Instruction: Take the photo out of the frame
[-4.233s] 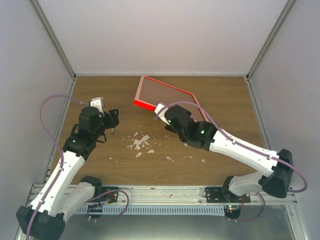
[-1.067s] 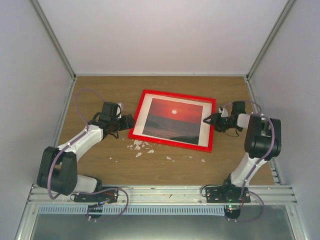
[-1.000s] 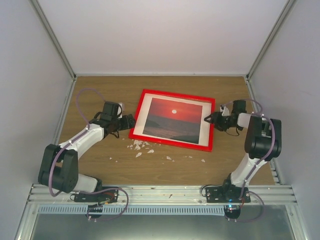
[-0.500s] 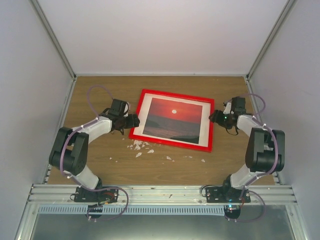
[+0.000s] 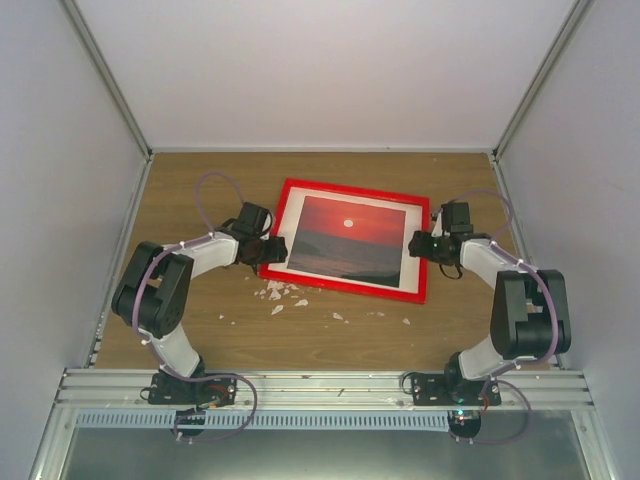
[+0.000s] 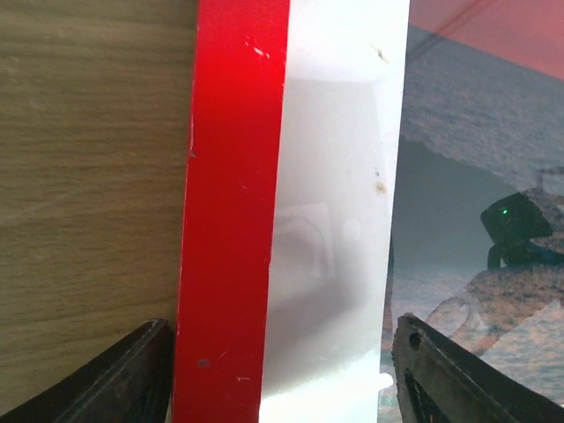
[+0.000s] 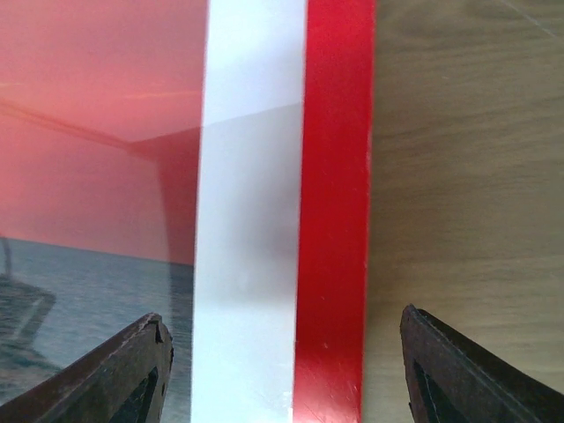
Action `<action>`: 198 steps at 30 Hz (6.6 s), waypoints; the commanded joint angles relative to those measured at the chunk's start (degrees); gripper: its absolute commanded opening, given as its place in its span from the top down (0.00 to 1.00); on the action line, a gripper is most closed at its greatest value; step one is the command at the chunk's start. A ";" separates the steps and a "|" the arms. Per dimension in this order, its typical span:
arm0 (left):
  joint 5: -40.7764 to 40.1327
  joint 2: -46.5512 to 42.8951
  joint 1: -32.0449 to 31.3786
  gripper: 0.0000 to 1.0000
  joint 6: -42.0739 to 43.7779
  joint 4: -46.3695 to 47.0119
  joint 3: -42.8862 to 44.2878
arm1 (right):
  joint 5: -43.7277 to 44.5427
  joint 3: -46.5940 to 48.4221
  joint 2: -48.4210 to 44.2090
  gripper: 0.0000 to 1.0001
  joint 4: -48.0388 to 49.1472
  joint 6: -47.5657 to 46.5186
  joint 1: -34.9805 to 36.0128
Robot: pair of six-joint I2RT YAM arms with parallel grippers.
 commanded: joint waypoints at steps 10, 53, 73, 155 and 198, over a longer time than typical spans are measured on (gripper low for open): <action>0.06 -3.59 -5.99 0.35 -2.16 1.54 -2.95 | 11.40 -1.72 0.22 0.34 0.10 -0.81 0.35; -9.45 8.83 -11.48 0.39 -0.04 -4.57 12.46 | 14.28 -1.99 5.67 0.56 2.70 -1.37 -7.68; -10.74 7.99 -11.54 0.81 0.38 -5.29 14.84 | 15.83 -2.06 0.68 0.87 2.12 -1.43 -7.87; -17.55 0.36 -4.53 0.56 3.09 -8.72 16.95 | -2.39 -0.30 -8.25 0.99 3.18 -3.08 -2.09; -26.84 -30.91 14.72 1.00 -41.34 -27.41 -11.32 | -18.31 -1.01 -15.98 0.30 4.84 -3.45 -0.32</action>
